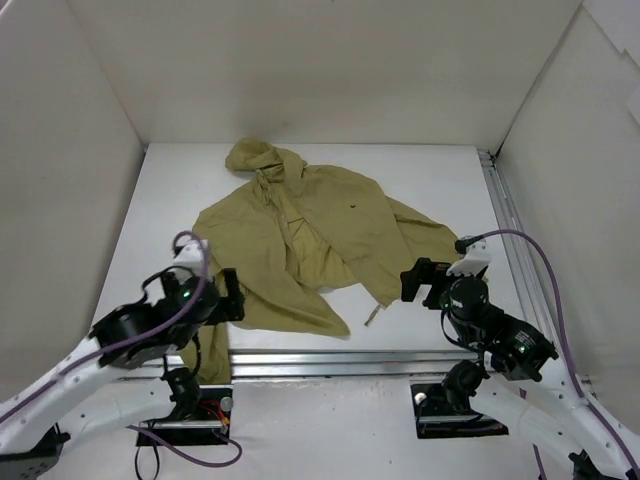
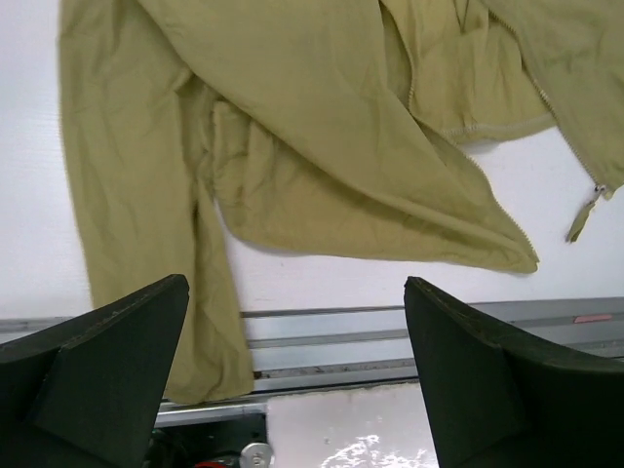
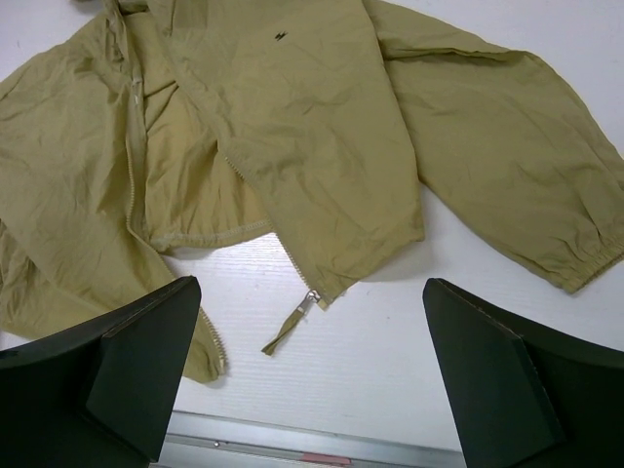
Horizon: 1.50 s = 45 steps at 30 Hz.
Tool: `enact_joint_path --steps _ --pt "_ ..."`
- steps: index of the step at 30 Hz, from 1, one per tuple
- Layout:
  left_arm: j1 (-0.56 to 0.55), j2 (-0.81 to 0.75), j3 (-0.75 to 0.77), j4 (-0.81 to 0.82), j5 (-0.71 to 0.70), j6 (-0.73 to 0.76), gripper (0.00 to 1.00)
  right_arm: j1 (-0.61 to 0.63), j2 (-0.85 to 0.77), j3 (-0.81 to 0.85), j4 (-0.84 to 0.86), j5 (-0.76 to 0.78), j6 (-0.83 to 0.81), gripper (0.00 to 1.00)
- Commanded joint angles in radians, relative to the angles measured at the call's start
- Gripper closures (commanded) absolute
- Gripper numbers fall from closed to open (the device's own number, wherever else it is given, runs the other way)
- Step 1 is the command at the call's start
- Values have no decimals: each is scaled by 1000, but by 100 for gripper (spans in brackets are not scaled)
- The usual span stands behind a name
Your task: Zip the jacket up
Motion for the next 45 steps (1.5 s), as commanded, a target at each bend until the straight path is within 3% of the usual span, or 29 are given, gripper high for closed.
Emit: enact_joint_path --steps 1,8,16,20,27,34,45 --pt "-5 188 59 91 97 -52 12 5 23 30 25 42 22 2" --pt "-103 459 69 293 187 -301 21 7 45 17 24 43 30 2" --pt "-209 804 280 312 208 -468 25 7 152 7 22 23 46 2" --pt "-209 949 363 325 252 -517 30 7 164 -3 21 19 54 2" --pt "-200 1058 398 324 285 -537 36 7 102 -18 21 33 62 2" --pt "-182 1116 372 330 321 -537 50 7 92 -26 21 39 68 2" --pt "-153 1162 346 358 370 -499 53 6 97 -32 21 40 71 2"
